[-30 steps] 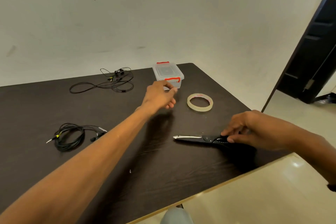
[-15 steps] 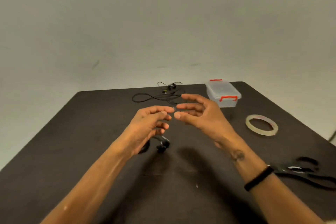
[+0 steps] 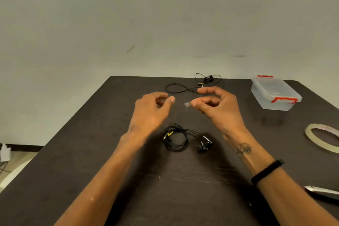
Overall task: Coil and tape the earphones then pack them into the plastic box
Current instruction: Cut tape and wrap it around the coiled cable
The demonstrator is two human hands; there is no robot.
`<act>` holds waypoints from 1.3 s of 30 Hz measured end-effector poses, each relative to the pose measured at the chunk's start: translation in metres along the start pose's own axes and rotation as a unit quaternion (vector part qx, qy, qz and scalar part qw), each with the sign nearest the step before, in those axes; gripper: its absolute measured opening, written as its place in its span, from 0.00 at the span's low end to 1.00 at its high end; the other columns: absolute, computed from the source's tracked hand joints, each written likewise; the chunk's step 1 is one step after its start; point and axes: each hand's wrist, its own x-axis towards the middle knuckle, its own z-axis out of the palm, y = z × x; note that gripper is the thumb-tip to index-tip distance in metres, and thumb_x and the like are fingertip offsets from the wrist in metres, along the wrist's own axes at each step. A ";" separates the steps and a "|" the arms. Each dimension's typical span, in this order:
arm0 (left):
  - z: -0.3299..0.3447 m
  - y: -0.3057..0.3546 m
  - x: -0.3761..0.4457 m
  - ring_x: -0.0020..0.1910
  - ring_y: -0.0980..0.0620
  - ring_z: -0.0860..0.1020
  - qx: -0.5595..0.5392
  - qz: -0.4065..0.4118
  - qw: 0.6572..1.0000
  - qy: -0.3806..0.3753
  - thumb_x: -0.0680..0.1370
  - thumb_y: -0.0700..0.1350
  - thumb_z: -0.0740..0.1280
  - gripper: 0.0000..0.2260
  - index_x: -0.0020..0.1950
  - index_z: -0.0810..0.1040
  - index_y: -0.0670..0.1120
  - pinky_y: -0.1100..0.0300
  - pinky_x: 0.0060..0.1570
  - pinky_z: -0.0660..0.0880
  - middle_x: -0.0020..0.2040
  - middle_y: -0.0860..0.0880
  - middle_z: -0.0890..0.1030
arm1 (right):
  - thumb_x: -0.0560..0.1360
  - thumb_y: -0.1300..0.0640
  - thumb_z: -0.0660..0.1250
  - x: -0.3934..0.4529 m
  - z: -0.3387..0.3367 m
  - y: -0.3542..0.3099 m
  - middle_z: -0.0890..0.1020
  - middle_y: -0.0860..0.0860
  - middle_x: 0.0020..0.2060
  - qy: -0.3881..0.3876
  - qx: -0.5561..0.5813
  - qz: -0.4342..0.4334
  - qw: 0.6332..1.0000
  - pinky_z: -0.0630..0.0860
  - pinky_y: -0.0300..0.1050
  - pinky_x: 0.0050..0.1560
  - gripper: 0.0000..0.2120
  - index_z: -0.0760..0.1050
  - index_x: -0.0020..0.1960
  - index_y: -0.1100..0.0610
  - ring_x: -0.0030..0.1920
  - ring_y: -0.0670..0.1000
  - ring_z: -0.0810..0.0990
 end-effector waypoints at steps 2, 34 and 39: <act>-0.008 -0.012 -0.003 0.48 0.60 0.82 -0.003 0.009 1.000 -0.026 0.77 0.63 0.72 0.17 0.61 0.84 0.55 0.69 0.49 0.76 0.47 0.56 0.85 | 0.73 0.58 0.81 -0.001 -0.001 0.006 0.90 0.47 0.41 -0.006 -0.010 0.008 1.000 0.81 0.59 0.63 0.21 0.79 0.63 0.51 0.47 0.45 0.87; 0.014 -0.025 -0.021 0.36 0.57 0.85 0.012 0.030 0.999 -0.008 0.78 0.47 0.74 0.02 0.50 0.83 0.52 0.57 0.46 0.83 0.38 0.54 0.86 | 0.69 0.66 0.82 -0.029 0.026 0.021 0.87 0.50 0.49 -0.023 0.016 0.098 0.995 0.86 0.56 0.52 0.42 0.68 0.75 0.45 0.40 0.52 0.90; 0.006 -0.017 -0.018 0.38 0.51 0.83 -0.301 -0.129 0.935 -0.137 0.80 0.39 0.72 0.12 0.63 0.82 0.43 0.51 0.51 0.80 0.41 0.46 0.87 | 0.69 0.66 0.82 -0.026 0.016 0.009 0.86 0.51 0.51 -0.037 0.008 0.063 0.997 0.87 0.57 0.50 0.45 0.66 0.77 0.43 0.42 0.52 0.90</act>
